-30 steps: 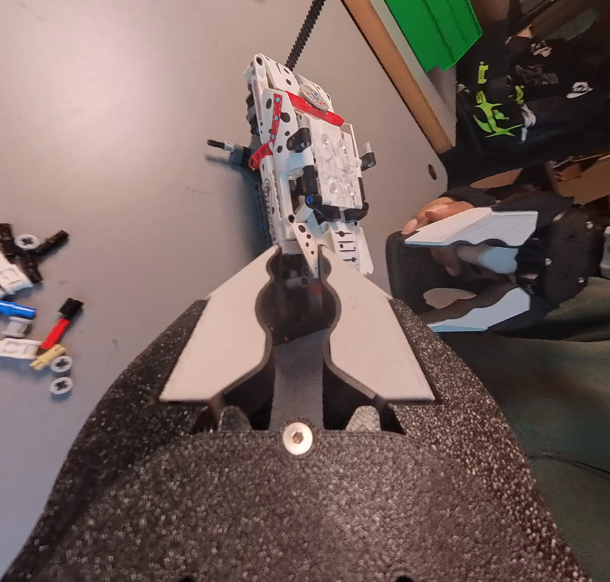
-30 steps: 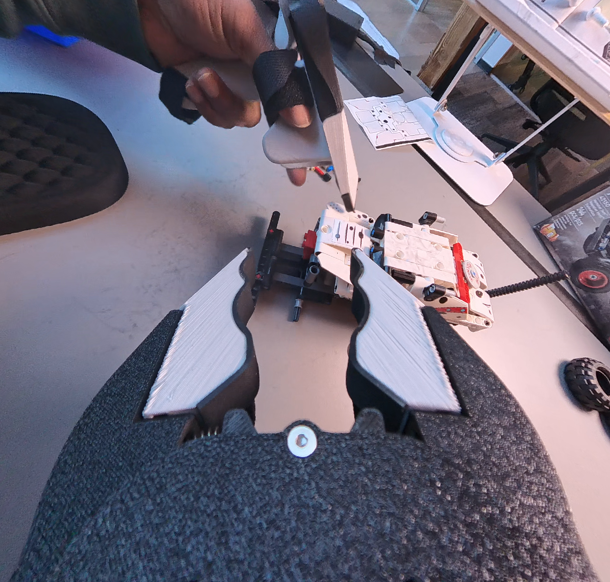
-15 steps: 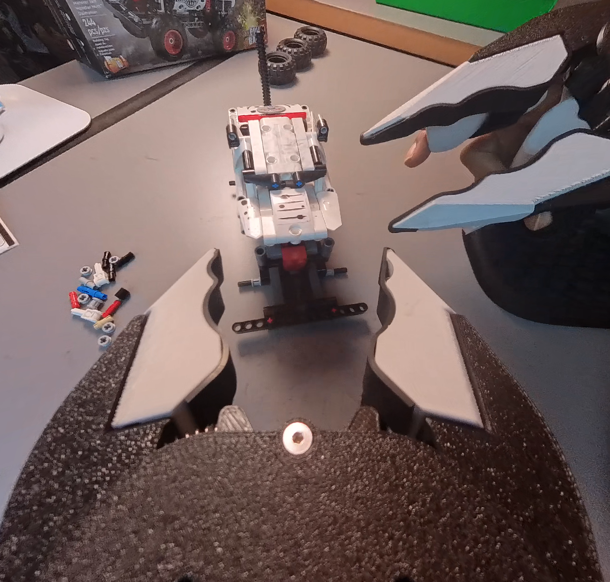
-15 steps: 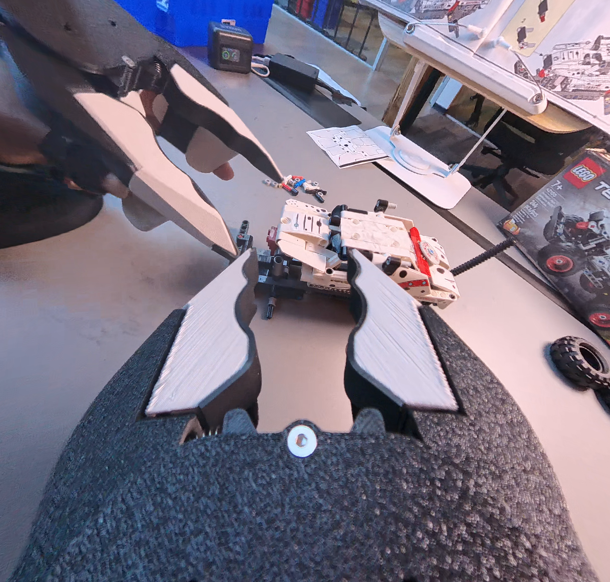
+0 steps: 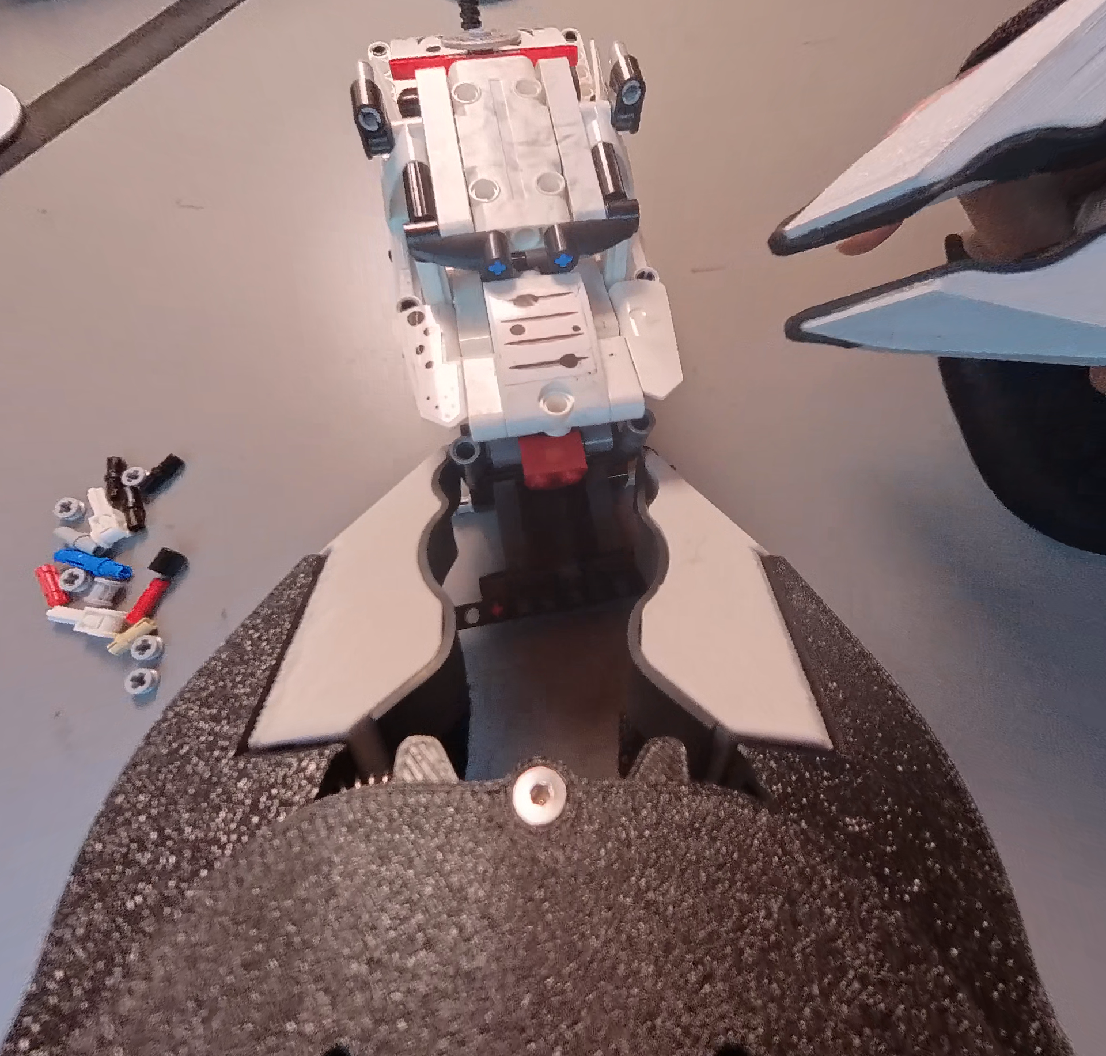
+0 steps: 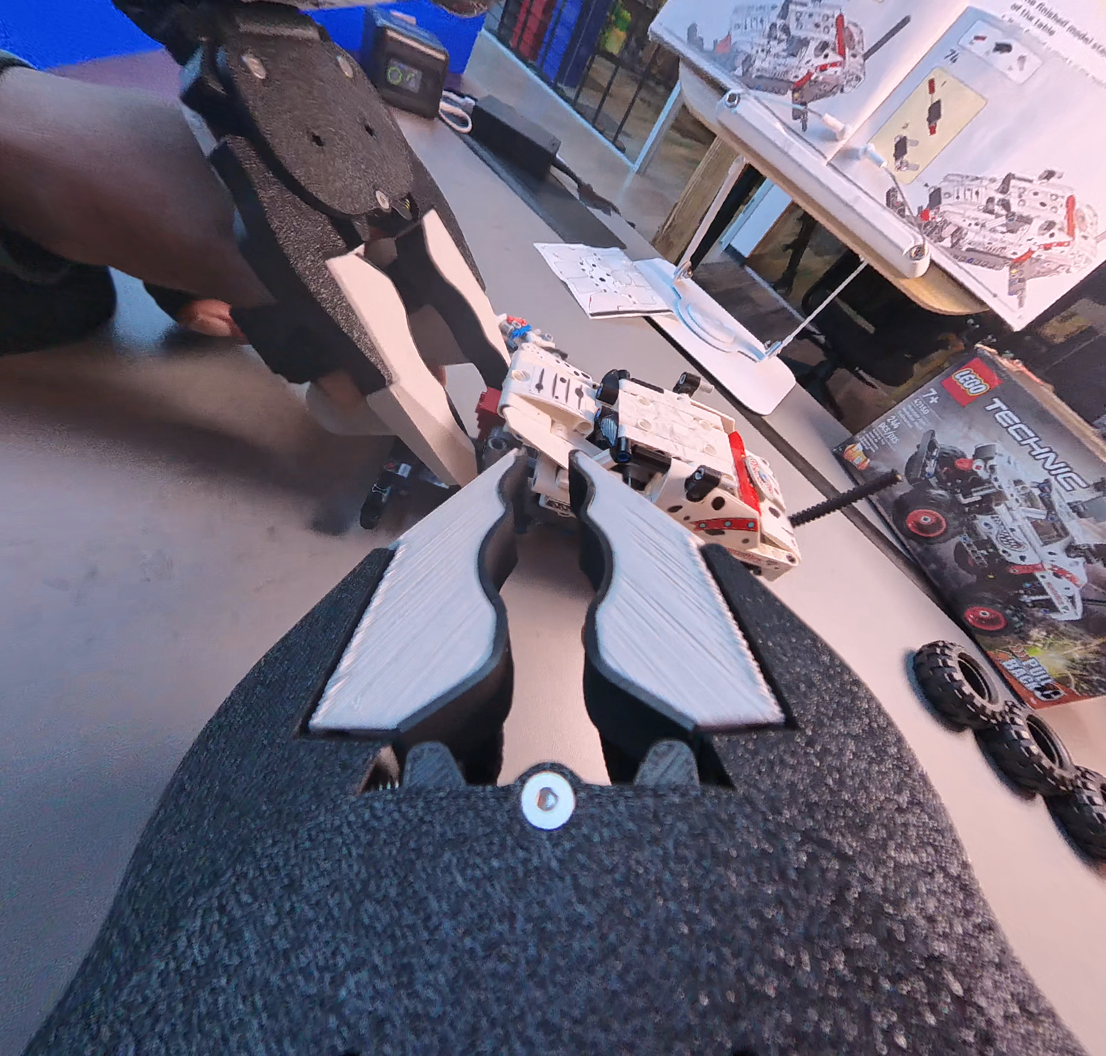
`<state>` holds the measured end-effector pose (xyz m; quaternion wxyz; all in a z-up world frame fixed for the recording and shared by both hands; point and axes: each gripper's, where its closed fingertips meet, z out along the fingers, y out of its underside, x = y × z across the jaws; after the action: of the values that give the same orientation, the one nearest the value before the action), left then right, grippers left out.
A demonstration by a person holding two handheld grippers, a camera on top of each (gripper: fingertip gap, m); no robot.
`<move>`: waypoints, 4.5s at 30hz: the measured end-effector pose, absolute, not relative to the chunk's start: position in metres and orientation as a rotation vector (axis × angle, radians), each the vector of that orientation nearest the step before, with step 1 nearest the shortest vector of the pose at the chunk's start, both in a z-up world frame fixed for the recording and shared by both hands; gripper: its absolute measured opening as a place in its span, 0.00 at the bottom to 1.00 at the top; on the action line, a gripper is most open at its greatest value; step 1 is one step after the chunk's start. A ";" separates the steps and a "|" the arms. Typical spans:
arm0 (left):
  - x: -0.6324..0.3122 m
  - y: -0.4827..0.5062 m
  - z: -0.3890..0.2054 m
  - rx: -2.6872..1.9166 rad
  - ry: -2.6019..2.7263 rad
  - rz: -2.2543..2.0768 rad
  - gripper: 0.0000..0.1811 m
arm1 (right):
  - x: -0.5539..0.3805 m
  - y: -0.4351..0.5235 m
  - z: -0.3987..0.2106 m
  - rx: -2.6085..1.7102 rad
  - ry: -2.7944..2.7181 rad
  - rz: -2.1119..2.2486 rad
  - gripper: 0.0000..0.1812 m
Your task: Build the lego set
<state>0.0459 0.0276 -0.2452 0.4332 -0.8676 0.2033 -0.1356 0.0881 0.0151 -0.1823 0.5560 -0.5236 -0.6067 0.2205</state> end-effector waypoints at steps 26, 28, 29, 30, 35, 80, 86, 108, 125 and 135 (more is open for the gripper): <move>0.043 0.011 -0.212 -2.135 0.235 -1.225 0.29 | 0.032 0.025 -0.153 -1.181 -1.689 0.300 0.05; 0.041 0.011 -0.211 -2.107 0.224 -1.258 0.21 | 0.028 0.026 -0.154 -1.181 -1.687 0.313 0.02; 0.039 0.012 -0.208 -2.091 0.199 -1.293 0.21 | 0.027 0.027 -0.152 -1.188 -1.675 0.328 0.03; 0.036 0.012 -0.208 -2.085 0.191 -1.295 0.21 | 0.026 0.028 -0.153 -1.200 -1.672 0.337 0.06; 0.032 0.012 -0.206 -2.083 0.202 -1.285 0.20 | 0.036 0.036 -0.154 -1.258 -1.626 0.435 0.09; 0.010 0.028 -0.209 -2.079 0.132 -0.982 0.33 | 0.030 -0.016 -0.206 -1.379 -1.666 0.835 0.12; 0.011 0.023 -0.214 -2.107 0.298 -0.835 0.32 | 0.035 -0.004 -0.169 -1.316 -1.525 0.793 0.15; 0.021 -0.003 -0.229 -2.122 0.683 -0.558 0.32 | 0.044 -0.020 -0.184 -1.058 -1.644 0.675 0.10; -0.021 -0.041 -0.215 -2.047 0.737 -0.512 0.33 | 0.128 0.041 -0.145 -1.271 -1.445 0.775 0.18; -0.020 -0.039 -0.205 -1.952 0.541 -0.466 0.38 | 0.085 0.021 -0.183 -1.266 -1.702 0.544 0.25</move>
<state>-0.0204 -0.0386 -0.2046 0.5069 -0.8096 0.2243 -0.1932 0.0853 0.0205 -0.1825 0.4579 -0.5140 -0.6910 0.2207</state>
